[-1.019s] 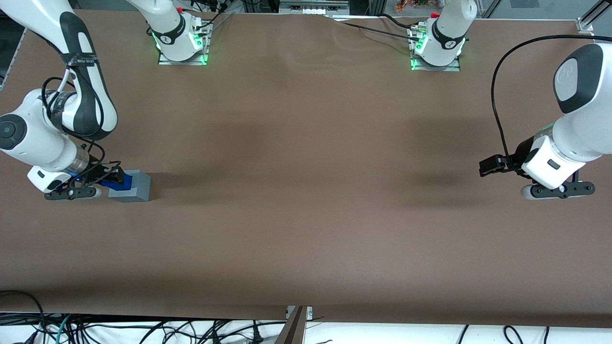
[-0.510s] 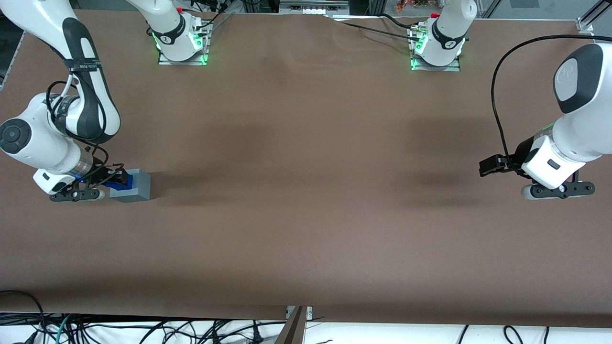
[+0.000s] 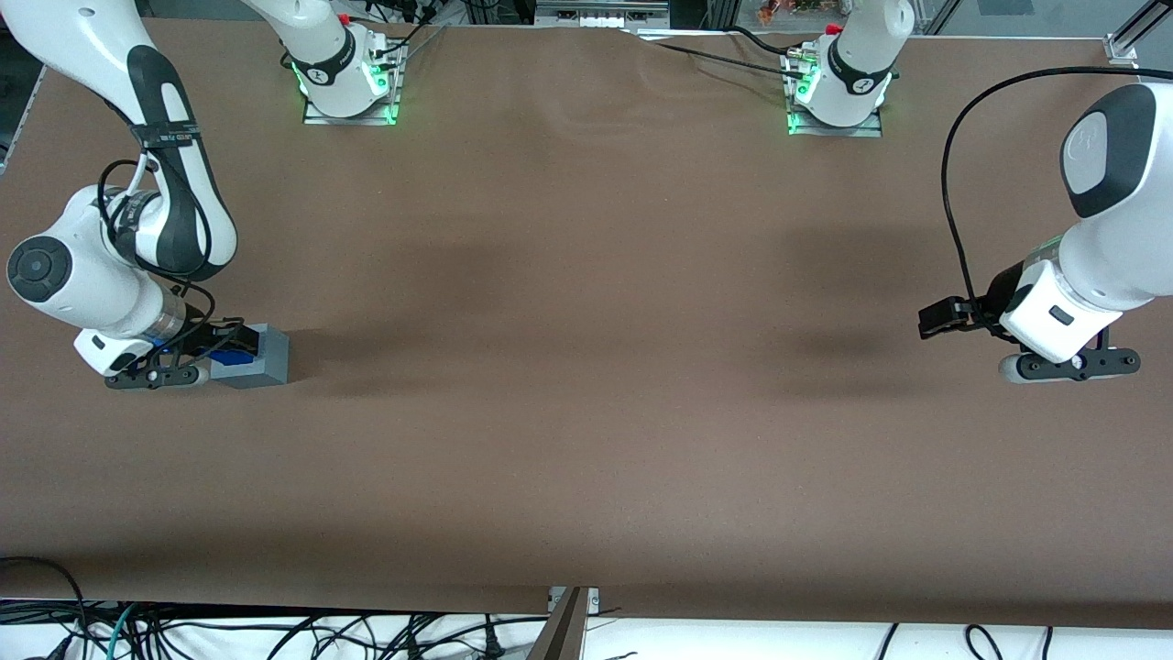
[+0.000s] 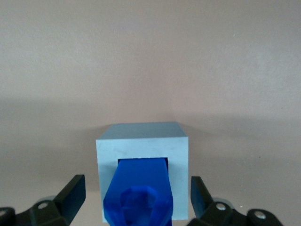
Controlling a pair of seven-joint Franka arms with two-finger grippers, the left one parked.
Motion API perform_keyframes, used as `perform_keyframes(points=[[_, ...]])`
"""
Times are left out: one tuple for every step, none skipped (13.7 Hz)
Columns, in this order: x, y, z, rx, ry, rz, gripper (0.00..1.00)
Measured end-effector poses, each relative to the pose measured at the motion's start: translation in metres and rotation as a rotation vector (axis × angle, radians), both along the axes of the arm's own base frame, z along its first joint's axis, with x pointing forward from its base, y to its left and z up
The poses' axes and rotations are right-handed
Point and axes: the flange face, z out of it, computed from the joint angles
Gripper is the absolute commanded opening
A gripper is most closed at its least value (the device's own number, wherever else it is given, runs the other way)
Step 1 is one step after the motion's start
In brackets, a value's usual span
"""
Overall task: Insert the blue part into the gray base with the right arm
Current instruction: 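Open the right gripper to release the blue part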
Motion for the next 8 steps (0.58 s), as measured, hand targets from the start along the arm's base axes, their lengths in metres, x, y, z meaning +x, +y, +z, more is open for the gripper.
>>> perform_keyframes(points=[[0.003, 0.000, 0.005, 0.000, -0.006, 0.001, 0.99], [0.005, 0.001, 0.011, 0.002, -0.008, 0.002, 0.99], [0.007, 0.003, 0.019, 0.006, -0.005, 0.005, 0.99], [0.008, 0.007, 0.031, 0.012, 0.002, 0.011, 0.99], [0.009, 0.012, 0.047, 0.019, 0.012, 0.018, 0.99], [0.010, 0.018, 0.066, 0.028, 0.021, 0.026, 0.99], [0.009, 0.024, 0.086, 0.036, 0.026, 0.034, 0.99], [0.007, 0.031, 0.107, 0.044, 0.025, 0.040, 0.99]])
